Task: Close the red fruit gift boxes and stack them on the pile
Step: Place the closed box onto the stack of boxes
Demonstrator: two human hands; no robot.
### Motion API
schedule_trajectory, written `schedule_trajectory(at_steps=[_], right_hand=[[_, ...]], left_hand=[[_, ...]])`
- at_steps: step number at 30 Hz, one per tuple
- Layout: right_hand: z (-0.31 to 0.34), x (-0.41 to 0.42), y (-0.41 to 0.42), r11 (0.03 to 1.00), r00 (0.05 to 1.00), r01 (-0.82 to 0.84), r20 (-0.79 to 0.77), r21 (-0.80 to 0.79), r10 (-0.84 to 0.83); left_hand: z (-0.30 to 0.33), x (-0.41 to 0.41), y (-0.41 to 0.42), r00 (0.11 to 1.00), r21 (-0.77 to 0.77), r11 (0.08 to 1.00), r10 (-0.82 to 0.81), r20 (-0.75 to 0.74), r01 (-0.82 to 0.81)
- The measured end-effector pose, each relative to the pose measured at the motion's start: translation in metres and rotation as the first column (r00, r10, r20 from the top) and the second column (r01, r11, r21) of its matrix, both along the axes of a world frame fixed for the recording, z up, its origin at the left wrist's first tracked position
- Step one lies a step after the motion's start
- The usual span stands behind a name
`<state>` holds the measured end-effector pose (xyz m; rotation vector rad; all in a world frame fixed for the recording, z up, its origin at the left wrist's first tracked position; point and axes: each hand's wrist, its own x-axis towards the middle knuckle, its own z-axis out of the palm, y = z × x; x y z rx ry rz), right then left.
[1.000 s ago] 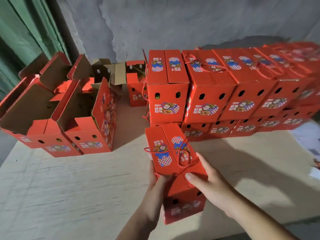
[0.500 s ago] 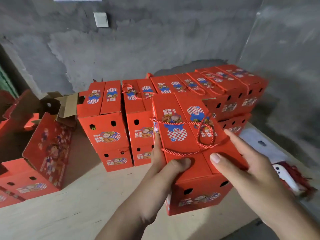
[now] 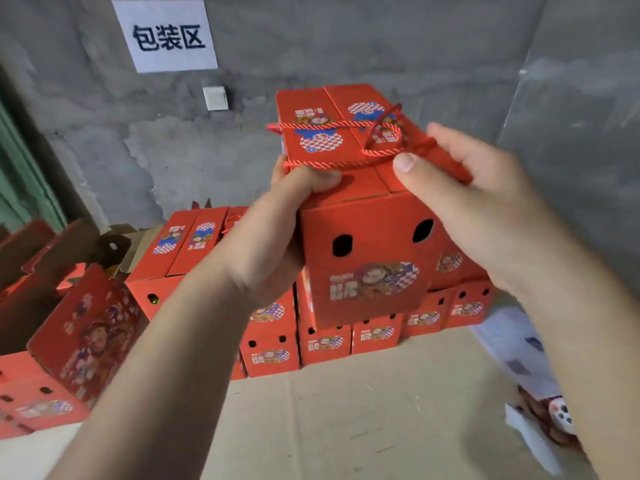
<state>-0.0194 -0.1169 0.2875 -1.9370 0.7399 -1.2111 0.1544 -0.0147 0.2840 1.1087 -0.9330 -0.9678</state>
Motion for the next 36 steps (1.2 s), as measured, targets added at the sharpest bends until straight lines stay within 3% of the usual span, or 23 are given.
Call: schedule_trajectory(at_steps=[1,4,9,11,17,21,24,29,36], right_hand=[[0.007,0.010,-0.013,1.000,0.999,-0.002,0.038,0.003,0.002],[0.010,0.055,-0.053,0.999,0.994,-0.037,0.104,0.005,0.037],[-0.056,0.116,-0.097,0.993,0.988,-0.115,-0.105,-0.012,0.113],[-0.077,0.122,-0.107,0.993,0.990,-0.100,-0.108,-0.061,0.093],[-0.122,0.132,-0.095,0.999,0.992,-0.031,-0.126,0.008,0.032],[-0.147,0.125,-0.074,0.992,0.988,-0.062,-0.135,0.105,0.076],[-0.172,0.109,-0.054,0.981,0.979,-0.117,-0.149,0.152,0.140],[-0.192,0.061,-0.016,0.926,0.978,-0.197,-0.006,0.323,0.211],[-0.206,-0.044,-0.003,0.935,0.998,0.037,0.027,0.353,-0.050]], left_hand=[[0.005,0.007,-0.004,0.998,-0.053,0.999,0.006,-0.068,-0.010],[0.013,0.034,-0.039,0.986,-0.011,0.986,0.167,0.027,-0.167],[-0.033,0.070,-0.096,0.845,0.154,0.831,0.520,0.127,-0.535],[-0.056,0.067,-0.104,0.832,0.133,0.828,0.514,0.210,-0.545],[-0.106,0.055,-0.095,0.777,-0.020,0.830,0.531,0.338,-0.558],[-0.129,0.037,-0.079,0.812,0.088,0.821,0.533,0.236,-0.564],[-0.149,0.009,-0.069,0.789,0.095,0.788,0.587,0.181,-0.608],[-0.172,-0.047,-0.054,0.900,0.150,0.891,0.436,-0.020,-0.429],[-0.188,-0.130,-0.061,0.981,0.168,0.981,0.124,-0.152,-0.098]])
